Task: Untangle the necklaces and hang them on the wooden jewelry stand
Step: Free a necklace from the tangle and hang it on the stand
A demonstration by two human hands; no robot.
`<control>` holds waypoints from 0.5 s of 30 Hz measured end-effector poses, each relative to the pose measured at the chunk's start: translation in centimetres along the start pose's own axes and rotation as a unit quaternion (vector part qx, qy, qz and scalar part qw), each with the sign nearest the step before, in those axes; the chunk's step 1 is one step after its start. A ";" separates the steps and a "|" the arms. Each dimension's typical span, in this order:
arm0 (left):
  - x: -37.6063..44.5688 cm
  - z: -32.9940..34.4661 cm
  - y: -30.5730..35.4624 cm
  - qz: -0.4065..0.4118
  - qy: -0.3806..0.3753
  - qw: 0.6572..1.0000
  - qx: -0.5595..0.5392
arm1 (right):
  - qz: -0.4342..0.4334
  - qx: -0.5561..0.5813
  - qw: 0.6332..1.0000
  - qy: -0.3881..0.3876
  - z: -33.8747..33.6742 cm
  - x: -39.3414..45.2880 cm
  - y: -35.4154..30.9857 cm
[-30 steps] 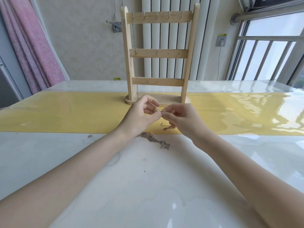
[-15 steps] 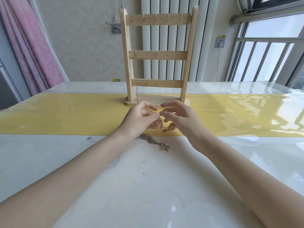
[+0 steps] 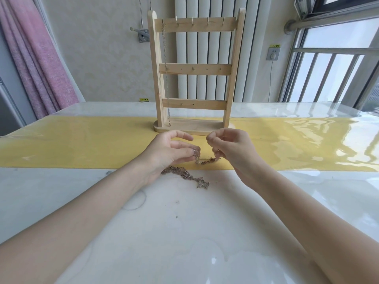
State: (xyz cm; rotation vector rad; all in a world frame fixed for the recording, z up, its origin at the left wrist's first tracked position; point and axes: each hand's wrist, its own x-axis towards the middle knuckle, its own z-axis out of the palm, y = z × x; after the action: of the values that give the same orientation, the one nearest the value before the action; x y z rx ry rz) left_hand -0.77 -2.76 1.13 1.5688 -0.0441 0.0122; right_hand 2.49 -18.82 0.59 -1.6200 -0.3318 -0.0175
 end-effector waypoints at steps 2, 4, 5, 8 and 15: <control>0.0 -0.1 0.0 0.004 0.015 1.000 0.007 | -0.014 -0.018 1.000 -0.008 0.0 -0.1 0.0; 0.0 0.0 0.1 0.009 0.019 1.000 0.006 | -0.066 -0.099 0.992 -0.045 0.2 -0.3 0.1; 0.0 0.1 0.2 0.013 0.014 1.000 0.012 | -0.100 -0.152 0.981 -0.065 0.3 -0.3 0.2; -0.3 0.5 0.2 0.028 -0.001 0.999 0.044 | -0.178 -0.264 0.945 -0.070 0.7 -0.2 0.6; -0.1 0.4 0.3 0.151 0.066 0.952 0.259 | -0.084 -0.137 0.986 -0.044 0.7 -0.5 0.0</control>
State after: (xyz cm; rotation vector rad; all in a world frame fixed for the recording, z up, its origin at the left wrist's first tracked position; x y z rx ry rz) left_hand -0.93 -3.13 1.39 2.0692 -0.1886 0.3974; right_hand 1.85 -18.25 0.46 -1.8630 -0.5532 -0.1263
